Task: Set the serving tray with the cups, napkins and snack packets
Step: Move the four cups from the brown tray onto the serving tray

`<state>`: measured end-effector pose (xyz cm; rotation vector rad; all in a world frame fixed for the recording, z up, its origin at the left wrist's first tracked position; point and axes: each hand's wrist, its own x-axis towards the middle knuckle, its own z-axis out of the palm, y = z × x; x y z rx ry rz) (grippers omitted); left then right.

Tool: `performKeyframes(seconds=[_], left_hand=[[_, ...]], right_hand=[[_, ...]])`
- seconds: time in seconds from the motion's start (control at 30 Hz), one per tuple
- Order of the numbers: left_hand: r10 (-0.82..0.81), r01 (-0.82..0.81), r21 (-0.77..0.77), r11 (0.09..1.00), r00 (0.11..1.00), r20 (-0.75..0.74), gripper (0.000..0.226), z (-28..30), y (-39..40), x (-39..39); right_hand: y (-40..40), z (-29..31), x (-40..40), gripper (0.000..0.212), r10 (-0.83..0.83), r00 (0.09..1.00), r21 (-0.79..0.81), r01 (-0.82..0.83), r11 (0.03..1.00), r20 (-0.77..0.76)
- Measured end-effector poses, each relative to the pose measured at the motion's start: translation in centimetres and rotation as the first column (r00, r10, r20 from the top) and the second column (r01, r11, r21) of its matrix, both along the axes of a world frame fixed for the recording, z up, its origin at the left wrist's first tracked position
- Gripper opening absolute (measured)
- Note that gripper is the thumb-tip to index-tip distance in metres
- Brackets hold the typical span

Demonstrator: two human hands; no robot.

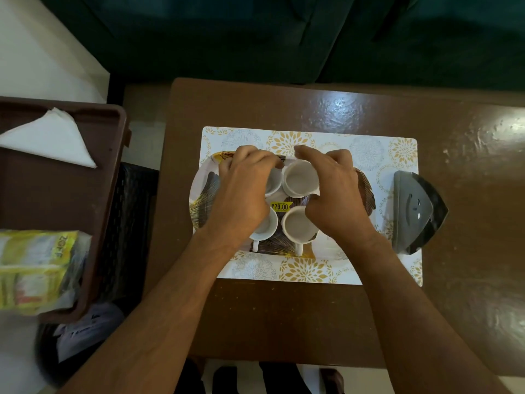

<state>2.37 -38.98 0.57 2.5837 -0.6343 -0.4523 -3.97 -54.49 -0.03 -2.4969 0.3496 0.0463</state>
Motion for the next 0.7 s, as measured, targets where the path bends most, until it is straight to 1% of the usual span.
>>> performKeyframes(seconds=[0.03, 0.1, 0.17, 0.23, 0.4, 0.53, 0.7], left_hand=[[0.042, -0.043, -0.036, 0.998, 0.999, -0.014, 0.072, 0.0, 0.1, -0.2], [0.198, -0.197, -0.079, 0.977, 0.980, 0.008, 0.065, -0.1, 0.2, -0.9], [0.352, -0.350, -0.063, 0.935, 0.936, 0.018, 0.066, -0.4, 0.2, -1.5], [0.413, -0.413, -0.021, 0.910, 0.911, -0.012, 0.072, -0.9, 0.1, -1.8], [0.410, -0.410, 0.014, 0.912, 0.909, -0.068, 0.064, -1.6, -0.4, -1.9], [0.397, -0.399, -0.003, 0.917, 0.912, -0.100, 0.067, -1.3, -0.5, -1.8], [0.392, -0.394, 0.003, 0.919, 0.913, -0.116, 0.065, -1.3, -0.5, -1.9]], right_hand=[[0.0, -0.1, -0.2, 0.085, -0.056, 0.998, 0.024, 0.055, 0.998, 0.023], [0.1, -0.4, -0.5, 0.076, -0.178, 0.984, 0.004, 0.178, 0.984, 0.027], [0.4, -0.8, -0.7, 0.075, -0.252, 0.968, -0.048, 0.252, 0.967, -0.011], [0.9, -1.2, -0.8, 0.078, -0.271, 0.962, -0.091, 0.266, 0.960, -0.047], [1.5, -1.6, -0.7, 0.068, -0.269, 0.961, -0.089, 0.264, 0.960, -0.059], [1.4, -1.2, -0.5, 0.064, -0.236, 0.971, -0.053, 0.234, 0.971, -0.043], [1.4, -0.9, -0.8, 0.069, -0.221, 0.974, -0.028, 0.220, 0.975, -0.045]])
